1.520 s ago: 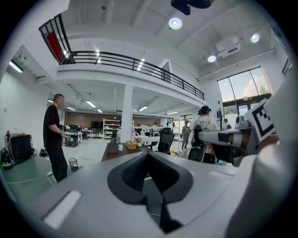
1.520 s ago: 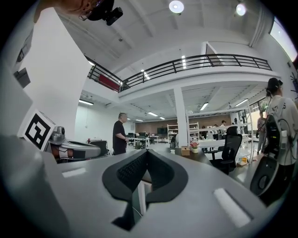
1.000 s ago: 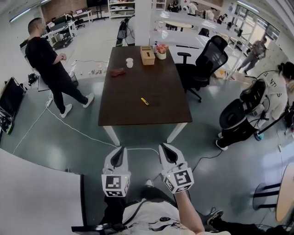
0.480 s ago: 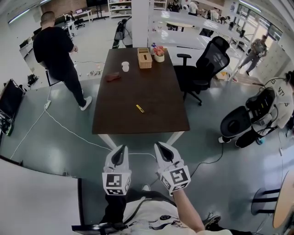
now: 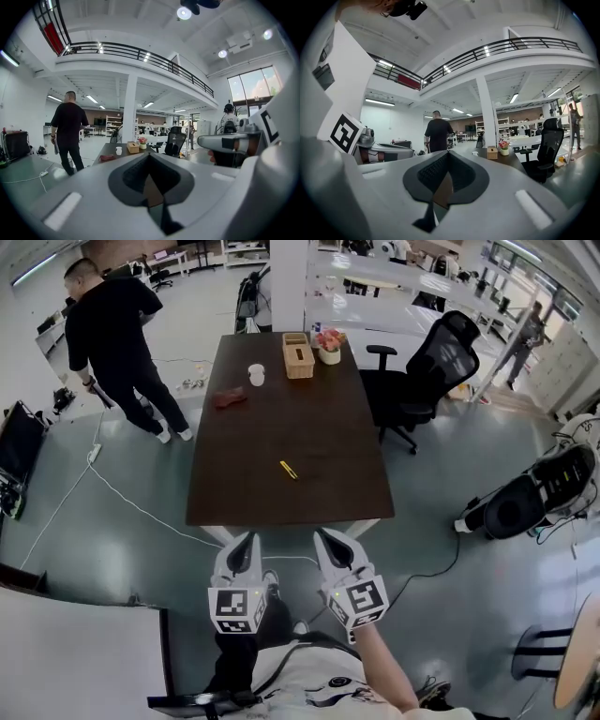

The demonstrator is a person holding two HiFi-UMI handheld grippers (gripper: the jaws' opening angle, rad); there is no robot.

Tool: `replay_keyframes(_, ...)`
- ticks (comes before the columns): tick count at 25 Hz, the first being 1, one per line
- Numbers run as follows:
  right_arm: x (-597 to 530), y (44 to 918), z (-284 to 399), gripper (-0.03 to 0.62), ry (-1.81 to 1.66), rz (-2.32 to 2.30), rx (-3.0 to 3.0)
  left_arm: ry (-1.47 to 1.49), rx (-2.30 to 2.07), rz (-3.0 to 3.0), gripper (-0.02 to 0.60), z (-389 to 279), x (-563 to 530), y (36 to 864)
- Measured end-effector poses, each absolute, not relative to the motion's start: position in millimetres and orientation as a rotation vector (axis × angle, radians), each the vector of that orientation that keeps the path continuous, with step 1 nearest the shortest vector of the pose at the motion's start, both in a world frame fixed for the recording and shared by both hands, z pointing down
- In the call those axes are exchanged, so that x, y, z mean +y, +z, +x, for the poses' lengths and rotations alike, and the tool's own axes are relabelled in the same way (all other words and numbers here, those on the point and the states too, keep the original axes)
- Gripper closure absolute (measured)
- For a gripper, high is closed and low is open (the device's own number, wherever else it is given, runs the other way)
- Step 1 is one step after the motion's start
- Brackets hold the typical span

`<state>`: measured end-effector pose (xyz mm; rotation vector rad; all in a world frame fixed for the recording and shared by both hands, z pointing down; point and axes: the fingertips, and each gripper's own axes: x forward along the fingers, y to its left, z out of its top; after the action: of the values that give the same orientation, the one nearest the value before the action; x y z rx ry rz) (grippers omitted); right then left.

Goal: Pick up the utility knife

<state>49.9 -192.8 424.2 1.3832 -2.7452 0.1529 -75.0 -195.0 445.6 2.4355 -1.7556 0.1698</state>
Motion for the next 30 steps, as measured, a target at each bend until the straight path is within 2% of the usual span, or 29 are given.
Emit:
replay_keyframes(15,-350.5,493.8,22.8,0.592,0.438,1.389,-2.618,0.278,-1.553,2.428,0.584,-100.4,-363.6,504.1)
replay_keyframes(30,-410.2,635.7,30.3,0.592,0.863,1.200,-2.342,0.530,-1.326,2.119,0.583,-101.3,-408.5,642.5)
